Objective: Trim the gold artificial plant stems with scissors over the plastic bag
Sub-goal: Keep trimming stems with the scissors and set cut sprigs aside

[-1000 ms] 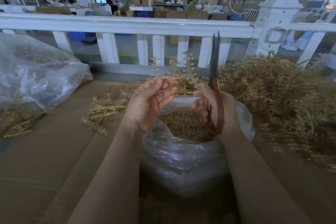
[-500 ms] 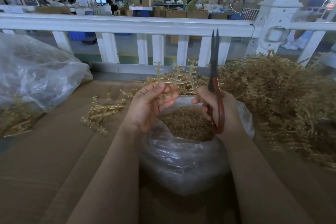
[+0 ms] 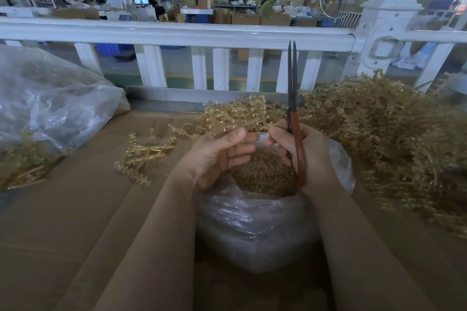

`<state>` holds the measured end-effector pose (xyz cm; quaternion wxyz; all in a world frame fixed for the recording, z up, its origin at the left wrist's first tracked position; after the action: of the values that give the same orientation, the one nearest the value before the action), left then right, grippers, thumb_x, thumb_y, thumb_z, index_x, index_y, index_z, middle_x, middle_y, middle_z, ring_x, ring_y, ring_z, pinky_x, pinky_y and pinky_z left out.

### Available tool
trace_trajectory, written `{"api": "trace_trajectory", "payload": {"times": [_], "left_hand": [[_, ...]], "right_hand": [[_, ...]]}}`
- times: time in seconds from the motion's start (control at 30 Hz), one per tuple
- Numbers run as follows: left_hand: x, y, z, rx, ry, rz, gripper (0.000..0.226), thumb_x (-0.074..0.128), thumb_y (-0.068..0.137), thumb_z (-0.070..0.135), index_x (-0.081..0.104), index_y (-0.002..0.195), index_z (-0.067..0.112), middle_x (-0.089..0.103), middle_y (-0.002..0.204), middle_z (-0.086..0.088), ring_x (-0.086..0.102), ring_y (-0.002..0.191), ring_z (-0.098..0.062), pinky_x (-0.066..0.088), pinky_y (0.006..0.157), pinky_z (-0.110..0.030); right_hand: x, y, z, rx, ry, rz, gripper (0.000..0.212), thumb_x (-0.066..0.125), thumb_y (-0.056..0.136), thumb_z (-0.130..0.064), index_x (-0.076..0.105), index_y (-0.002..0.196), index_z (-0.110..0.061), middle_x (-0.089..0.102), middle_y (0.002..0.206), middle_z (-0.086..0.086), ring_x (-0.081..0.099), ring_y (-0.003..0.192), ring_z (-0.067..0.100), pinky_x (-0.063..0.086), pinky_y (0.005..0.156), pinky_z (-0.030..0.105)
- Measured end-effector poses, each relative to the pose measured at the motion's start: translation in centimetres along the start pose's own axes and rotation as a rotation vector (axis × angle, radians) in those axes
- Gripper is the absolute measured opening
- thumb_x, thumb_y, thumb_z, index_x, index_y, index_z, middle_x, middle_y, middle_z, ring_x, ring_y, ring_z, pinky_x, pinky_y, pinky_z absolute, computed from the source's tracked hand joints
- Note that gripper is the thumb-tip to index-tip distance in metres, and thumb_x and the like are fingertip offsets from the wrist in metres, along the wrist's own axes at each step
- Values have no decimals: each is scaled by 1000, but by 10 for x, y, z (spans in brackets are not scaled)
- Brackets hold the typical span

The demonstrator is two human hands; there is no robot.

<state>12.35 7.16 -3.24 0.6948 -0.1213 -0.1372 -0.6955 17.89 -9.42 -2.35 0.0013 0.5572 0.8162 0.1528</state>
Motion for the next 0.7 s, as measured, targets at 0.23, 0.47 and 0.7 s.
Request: {"api": "trace_trajectory", "payload": {"times": [0.23, 0.47, 0.7], "left_hand": [[5, 2, -3, -17, 111, 52, 44, 83, 59, 36, 79, 100, 21, 75, 97, -5, 67, 91, -15, 56, 73, -24], [7, 7, -4, 37, 73, 106, 15, 81, 66, 24, 77, 79, 18, 75, 78, -4, 71, 73, -12, 55, 65, -21], [4, 7, -1, 88, -49, 215, 24, 77, 69, 24, 70, 89, 11, 75, 78, -2, 71, 72, -14, 58, 64, -25]], "right_hand": [[6, 2, 0, -13, -191, -64, 5, 75, 89, -14, 74, 84, -16, 67, 63, -4, 55, 48, 0, 40, 47, 9], [11, 2, 4, -17, -258, -85, 3, 79, 86, -14, 76, 89, -14, 77, 80, 3, 73, 77, 13, 55, 75, 26], [11, 0, 1, -29, -128, -68, 10, 73, 87, 0, 74, 91, -8, 75, 78, 6, 71, 72, 11, 56, 70, 21]]}}
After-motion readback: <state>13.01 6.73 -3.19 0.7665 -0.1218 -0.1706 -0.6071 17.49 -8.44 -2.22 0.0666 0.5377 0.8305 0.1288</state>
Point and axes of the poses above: each hand's wrist, its own y-axis towards the middle knuckle, its own x-axis out of the palm, z = x × y, the point moved 4 cm from there along y, towards the middle knuckle
